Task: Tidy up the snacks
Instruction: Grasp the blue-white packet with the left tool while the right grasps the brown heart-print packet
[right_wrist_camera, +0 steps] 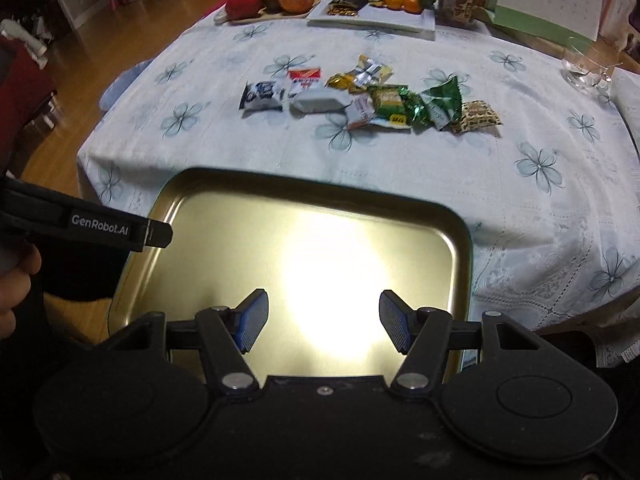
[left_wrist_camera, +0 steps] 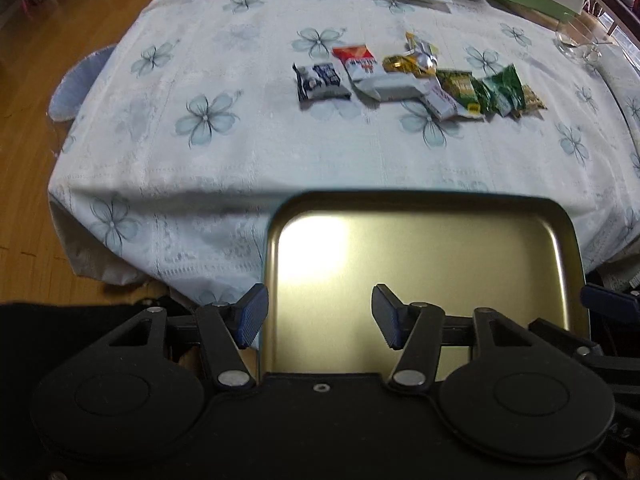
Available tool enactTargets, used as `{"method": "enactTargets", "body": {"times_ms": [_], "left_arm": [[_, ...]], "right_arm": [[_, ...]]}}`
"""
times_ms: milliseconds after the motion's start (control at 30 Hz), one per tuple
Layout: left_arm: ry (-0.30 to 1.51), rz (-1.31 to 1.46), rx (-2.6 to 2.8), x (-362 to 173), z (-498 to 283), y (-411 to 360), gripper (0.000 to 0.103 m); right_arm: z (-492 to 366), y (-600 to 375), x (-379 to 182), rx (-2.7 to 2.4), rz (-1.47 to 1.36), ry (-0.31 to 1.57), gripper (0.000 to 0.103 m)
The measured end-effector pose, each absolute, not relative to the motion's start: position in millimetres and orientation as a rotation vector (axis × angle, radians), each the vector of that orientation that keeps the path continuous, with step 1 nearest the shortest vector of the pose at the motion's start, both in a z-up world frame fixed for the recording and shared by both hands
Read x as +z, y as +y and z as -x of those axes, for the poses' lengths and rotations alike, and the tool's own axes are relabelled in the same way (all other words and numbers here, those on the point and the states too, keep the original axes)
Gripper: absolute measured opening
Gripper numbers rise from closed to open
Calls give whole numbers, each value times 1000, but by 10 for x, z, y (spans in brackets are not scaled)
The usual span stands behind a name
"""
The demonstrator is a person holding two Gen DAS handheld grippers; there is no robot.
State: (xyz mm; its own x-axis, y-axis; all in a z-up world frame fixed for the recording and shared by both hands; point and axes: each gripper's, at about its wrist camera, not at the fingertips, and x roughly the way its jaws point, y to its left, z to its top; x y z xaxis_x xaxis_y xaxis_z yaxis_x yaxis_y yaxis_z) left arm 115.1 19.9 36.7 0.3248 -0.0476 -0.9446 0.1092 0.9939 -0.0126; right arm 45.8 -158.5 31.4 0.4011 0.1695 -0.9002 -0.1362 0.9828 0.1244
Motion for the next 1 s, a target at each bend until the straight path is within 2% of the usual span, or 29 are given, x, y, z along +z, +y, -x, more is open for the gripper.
{"method": "enactTargets", "body": {"times_ms": [233,567,667,1000], "left_arm": [[1153,-85,-110,447,-1787,168,61],[1150,-43,-100,259,-2633,89,60],[1160,-43,-81,209,-2812,60,59],[1263,26,-54,-70,-3047,65,57]], "right_arm": [[-1222,-1947,415,58,-148,1114,64],[-2373,-2488,163,-133,-353,1149,64],[-2666,-2640,71,-179,-393,1165,56],[-3030,-3110,-383,-368,-592,1211,56]]}}
